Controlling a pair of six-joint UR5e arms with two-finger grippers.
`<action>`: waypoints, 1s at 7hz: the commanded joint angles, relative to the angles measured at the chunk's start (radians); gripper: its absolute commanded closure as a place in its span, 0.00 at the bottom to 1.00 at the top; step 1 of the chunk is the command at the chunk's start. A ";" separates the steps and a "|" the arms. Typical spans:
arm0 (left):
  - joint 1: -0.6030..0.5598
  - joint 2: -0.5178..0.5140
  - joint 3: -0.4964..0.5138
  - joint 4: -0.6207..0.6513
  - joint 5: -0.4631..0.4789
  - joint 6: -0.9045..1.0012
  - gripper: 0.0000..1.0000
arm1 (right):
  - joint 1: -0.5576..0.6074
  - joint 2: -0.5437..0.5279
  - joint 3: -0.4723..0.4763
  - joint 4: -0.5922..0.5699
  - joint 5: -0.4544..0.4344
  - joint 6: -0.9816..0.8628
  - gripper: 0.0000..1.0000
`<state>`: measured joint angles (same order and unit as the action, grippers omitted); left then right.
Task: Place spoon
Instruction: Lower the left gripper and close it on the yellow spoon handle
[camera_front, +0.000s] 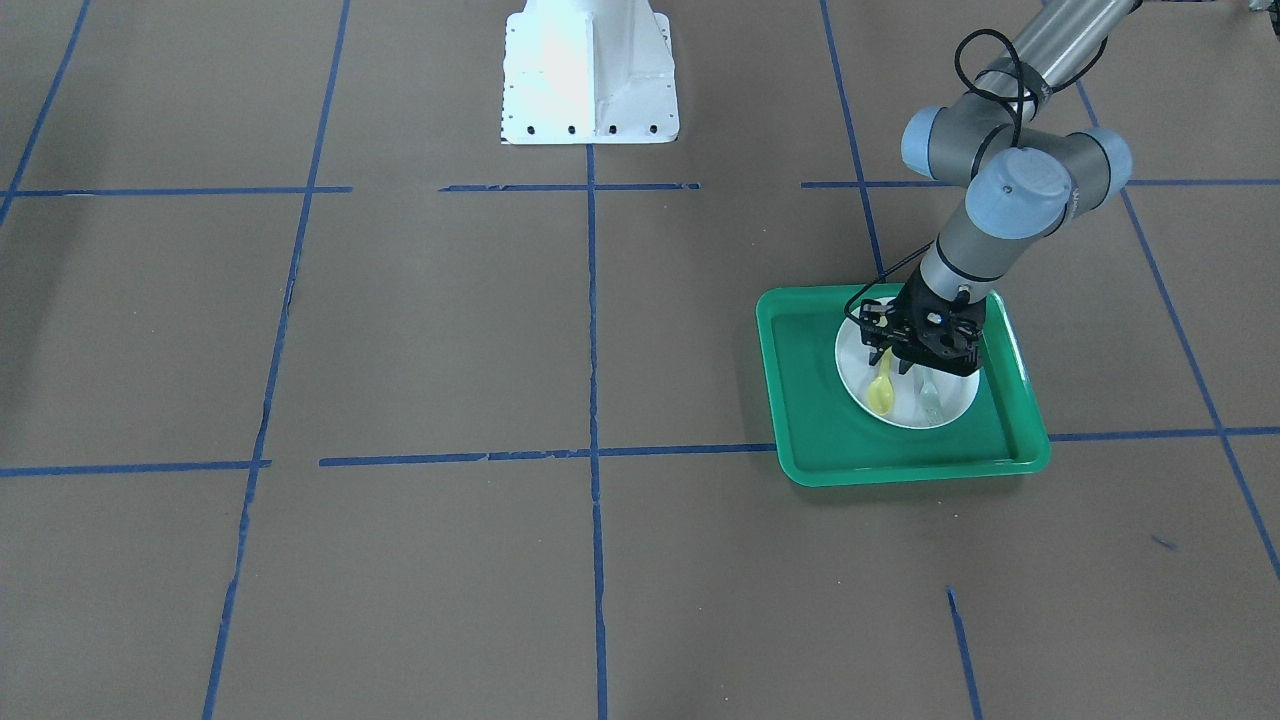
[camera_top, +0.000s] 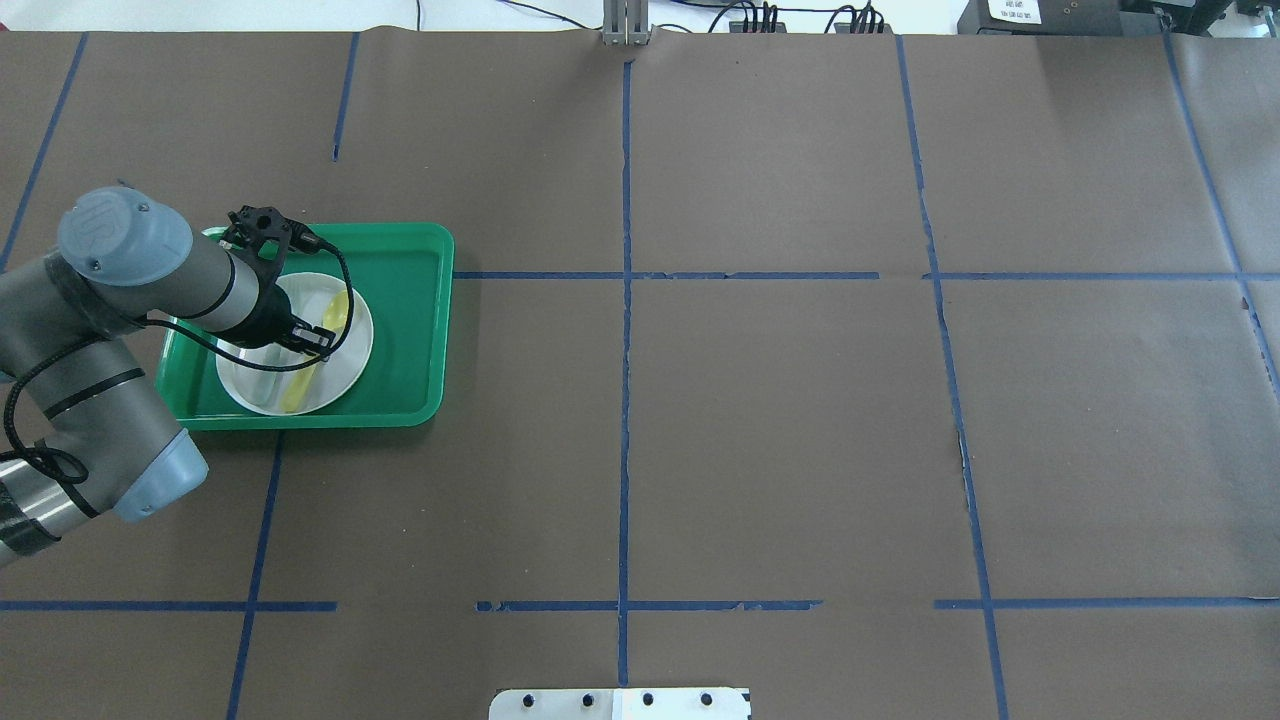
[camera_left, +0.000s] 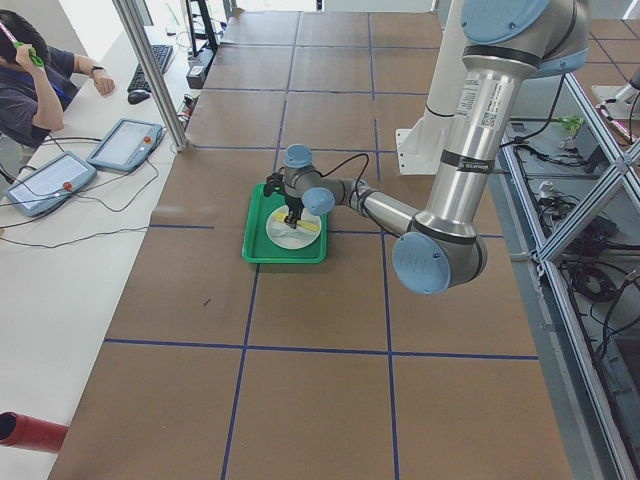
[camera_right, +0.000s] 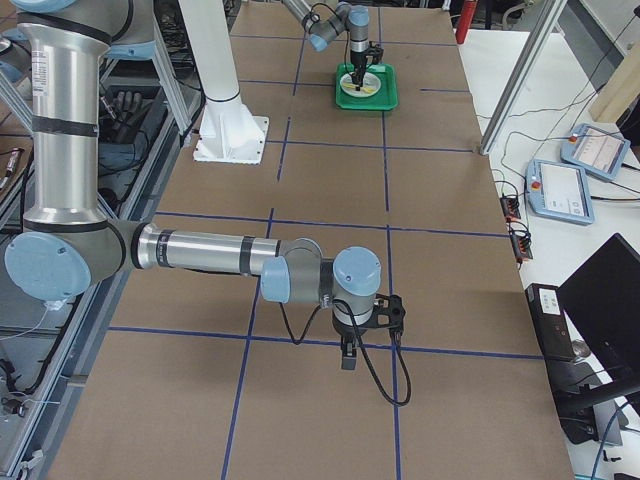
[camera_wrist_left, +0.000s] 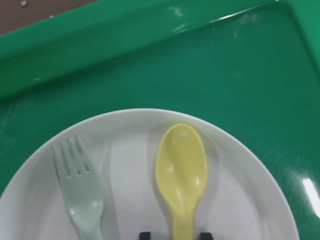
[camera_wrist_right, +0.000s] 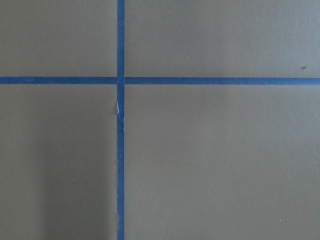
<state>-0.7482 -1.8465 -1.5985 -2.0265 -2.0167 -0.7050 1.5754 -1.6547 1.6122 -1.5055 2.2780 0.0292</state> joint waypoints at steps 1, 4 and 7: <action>0.007 -0.007 -0.001 0.000 0.000 -0.005 0.68 | 0.000 0.001 0.000 0.001 0.000 0.000 0.00; 0.003 -0.002 -0.015 0.005 -0.002 -0.008 1.00 | 0.000 0.001 0.000 -0.001 0.000 0.000 0.00; -0.055 -0.005 -0.026 0.018 -0.040 -0.208 1.00 | 0.000 0.000 0.000 0.001 0.000 0.000 0.00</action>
<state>-0.7802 -1.8457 -1.6212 -2.0134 -2.0303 -0.8115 1.5754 -1.6549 1.6122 -1.5050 2.2779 0.0291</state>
